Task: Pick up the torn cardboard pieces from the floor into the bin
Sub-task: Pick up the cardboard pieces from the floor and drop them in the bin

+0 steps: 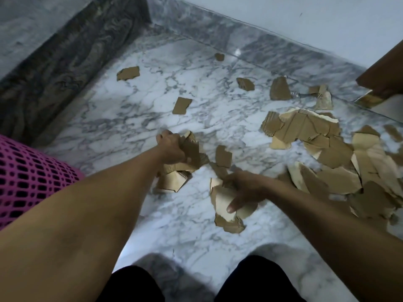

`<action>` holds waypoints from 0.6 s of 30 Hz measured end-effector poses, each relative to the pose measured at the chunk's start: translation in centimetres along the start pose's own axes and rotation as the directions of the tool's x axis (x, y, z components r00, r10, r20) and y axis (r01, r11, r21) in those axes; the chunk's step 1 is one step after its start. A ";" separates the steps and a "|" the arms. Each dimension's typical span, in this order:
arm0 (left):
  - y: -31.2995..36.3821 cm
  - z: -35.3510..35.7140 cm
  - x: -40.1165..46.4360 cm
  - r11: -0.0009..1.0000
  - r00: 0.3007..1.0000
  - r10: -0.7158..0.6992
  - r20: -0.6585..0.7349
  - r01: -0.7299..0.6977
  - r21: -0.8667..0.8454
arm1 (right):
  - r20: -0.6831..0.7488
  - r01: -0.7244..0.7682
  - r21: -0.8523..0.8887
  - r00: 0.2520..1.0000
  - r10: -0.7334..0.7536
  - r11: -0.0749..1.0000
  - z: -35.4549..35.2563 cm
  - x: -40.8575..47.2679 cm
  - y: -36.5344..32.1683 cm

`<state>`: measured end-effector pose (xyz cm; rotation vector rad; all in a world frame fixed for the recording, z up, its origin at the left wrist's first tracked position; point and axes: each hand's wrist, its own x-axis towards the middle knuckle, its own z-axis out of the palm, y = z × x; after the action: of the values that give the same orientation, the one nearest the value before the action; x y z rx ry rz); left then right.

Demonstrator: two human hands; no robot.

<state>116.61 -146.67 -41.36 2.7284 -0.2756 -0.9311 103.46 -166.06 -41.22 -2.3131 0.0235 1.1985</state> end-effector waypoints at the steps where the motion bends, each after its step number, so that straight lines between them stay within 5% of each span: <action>1: -0.5 0.7 -0.1 1.000 1.000 -0.023 -0.001 0.023 -0.020 | 0.024 0.006 -0.033 1.000 -0.005 0.999 1.1 0.1 -0.2; 7: -1.6 4.3 -1.6 0.978 0.992 -0.116 -0.046 0.106 -0.177 | -0.209 -0.107 -0.102 0.974 0.083 0.989 5.4 0.6 -0.2; 10: -2.2 5.7 -2.7 0.994 0.994 -0.107 0.013 0.107 -0.026 | -0.265 -0.225 -0.083 0.944 0.196 0.971 6.8 0.5 -1.1; 14: -3.3 7.6 -3.4 0.952 0.998 -0.011 0.070 -0.011 0.305 | -0.331 -0.236 -0.225 0.931 0.154 0.945 8.1 0.7 -1.8; 18: -3.9 7.2 -2.8 0.957 0.999 0.047 0.000 -0.045 0.288 | -0.277 -0.233 -0.160 0.943 0.183 0.959 6.8 1.6 -1.7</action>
<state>110.39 -143.43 -46.38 2.9712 -0.5085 -0.9329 99.73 -161.12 -44.87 -2.6807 0.2658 1.0226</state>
